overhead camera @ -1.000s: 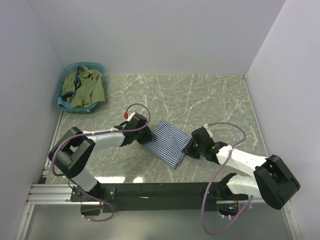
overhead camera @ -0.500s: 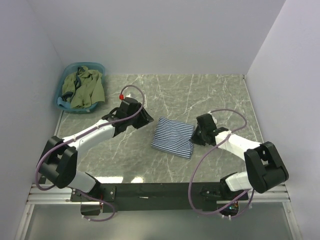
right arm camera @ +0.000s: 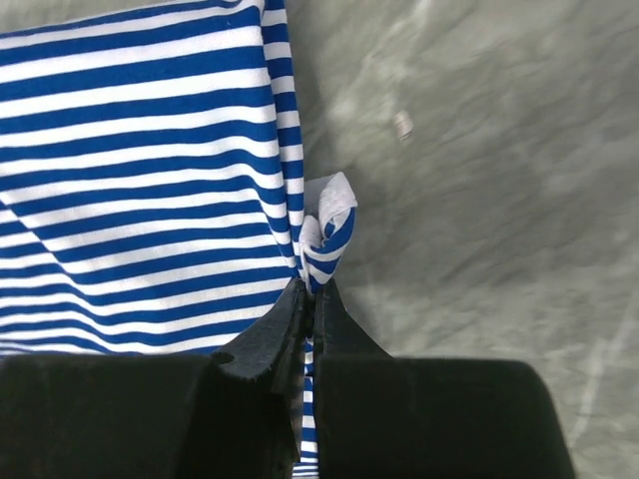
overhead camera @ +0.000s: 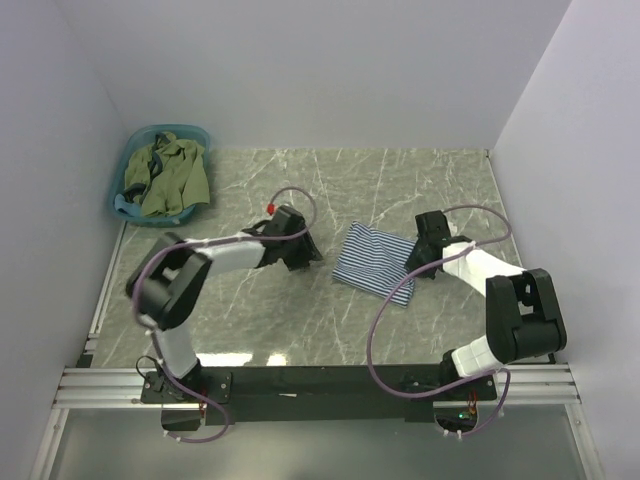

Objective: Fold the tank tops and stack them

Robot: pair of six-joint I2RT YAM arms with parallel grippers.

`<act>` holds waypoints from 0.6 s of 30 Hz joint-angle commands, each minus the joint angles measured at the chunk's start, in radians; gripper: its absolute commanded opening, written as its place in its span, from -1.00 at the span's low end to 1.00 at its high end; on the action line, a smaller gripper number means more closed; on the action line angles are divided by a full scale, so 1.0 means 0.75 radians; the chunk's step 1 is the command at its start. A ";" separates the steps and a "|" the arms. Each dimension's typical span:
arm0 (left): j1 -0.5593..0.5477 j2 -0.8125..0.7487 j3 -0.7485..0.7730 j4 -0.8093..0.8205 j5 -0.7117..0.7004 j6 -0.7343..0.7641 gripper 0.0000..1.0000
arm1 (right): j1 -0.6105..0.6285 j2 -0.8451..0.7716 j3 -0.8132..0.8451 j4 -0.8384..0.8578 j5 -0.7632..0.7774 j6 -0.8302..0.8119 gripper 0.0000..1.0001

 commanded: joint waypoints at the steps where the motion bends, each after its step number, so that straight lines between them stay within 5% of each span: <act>1: -0.083 0.115 0.123 0.064 -0.018 -0.017 0.01 | -0.037 0.009 0.091 -0.102 0.105 -0.071 -1.00; 7: -0.159 0.280 0.279 0.055 -0.012 -0.023 -0.02 | -0.099 -0.030 0.122 -0.170 0.148 -0.120 -0.98; 10: -0.220 0.323 0.328 0.033 -0.016 -0.009 -0.06 | -0.143 -0.063 0.120 -0.184 0.152 -0.138 -0.75; 16: -0.333 0.387 0.387 0.008 0.001 -0.015 -0.22 | -0.211 -0.146 0.134 -0.231 0.166 -0.134 0.15; 18: -0.369 0.397 0.404 0.006 0.003 -0.011 -0.26 | -0.221 -0.192 0.155 -0.270 0.177 -0.114 0.26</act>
